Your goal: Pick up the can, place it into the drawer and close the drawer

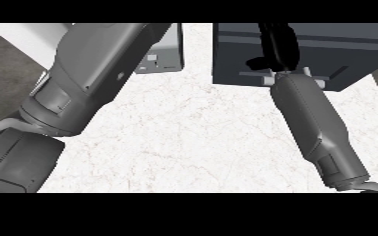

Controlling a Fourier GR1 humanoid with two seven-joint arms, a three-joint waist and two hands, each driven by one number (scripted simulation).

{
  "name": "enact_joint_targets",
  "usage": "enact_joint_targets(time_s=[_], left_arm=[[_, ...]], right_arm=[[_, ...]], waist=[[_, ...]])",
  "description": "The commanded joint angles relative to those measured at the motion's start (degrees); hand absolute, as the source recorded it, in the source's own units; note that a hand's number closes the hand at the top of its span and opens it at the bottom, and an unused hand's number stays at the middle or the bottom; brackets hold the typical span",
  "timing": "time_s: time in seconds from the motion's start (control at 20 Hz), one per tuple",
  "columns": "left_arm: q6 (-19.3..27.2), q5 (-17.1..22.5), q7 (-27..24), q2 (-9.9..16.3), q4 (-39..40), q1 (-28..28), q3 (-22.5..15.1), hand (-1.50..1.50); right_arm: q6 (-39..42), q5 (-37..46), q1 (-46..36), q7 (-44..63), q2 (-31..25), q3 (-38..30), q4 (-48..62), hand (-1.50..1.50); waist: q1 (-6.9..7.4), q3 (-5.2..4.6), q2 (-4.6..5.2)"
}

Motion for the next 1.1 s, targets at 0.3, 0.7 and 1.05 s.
enact_joint_targets(time_s=[0.3, 0.7, 1.05], left_arm=[[-1.25, -1.05, 2.57, 3.21, -9.98, 8.19, -1.54, -1.5], [-2.74, -1.37, 4.61, 6.4, -16.46, 12.84, -2.18, -1.5], [-3.25, -0.69, 6.93, 8.19, -21.53, 15.64, -1.95, -1.5]], right_arm=[[-4.42, 1.51, -14.34, 0.07, -2.48, -4.07, 14.62, -1.5], [-7.06, -0.39, -18.13, -2.18, -1.58, -6.71, 19.11, -1.5], [-5.05, -7.07, -20.88, -8.78, 0.66, -11.92, 18.11, -1.5]], waist=[[2.24, -0.05, 0.11], [3.19, 0.02, 0.48], [3.57, 0.11, 0.48]])
